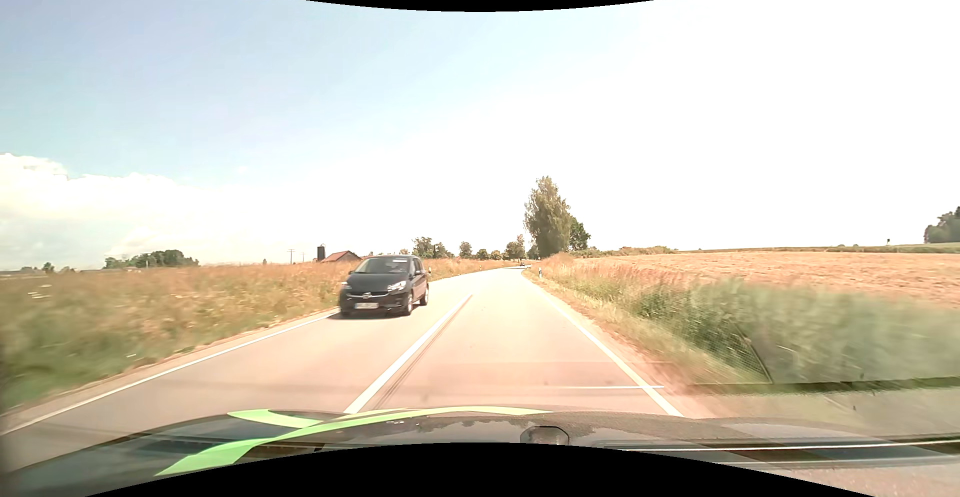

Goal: Follow the waypoints while adhering to traffic rules and regulations

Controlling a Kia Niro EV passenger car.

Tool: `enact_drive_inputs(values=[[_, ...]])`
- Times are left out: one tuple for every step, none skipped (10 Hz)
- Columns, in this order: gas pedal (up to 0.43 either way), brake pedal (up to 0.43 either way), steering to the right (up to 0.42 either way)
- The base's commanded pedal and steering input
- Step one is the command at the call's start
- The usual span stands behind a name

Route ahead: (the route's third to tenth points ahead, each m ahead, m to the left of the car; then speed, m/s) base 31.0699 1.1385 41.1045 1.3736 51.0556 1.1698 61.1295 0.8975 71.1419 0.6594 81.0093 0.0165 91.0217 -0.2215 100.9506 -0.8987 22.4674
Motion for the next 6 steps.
enact_drive_inputs(values=[[0.358,0.0,-0.007],[0.358,0.0,-0.006],[0.358,0.0,-0.005],[0.358,0.0,-0.004],[0.358,0.0,-0.005],[0.358,0.0,-0.004]])
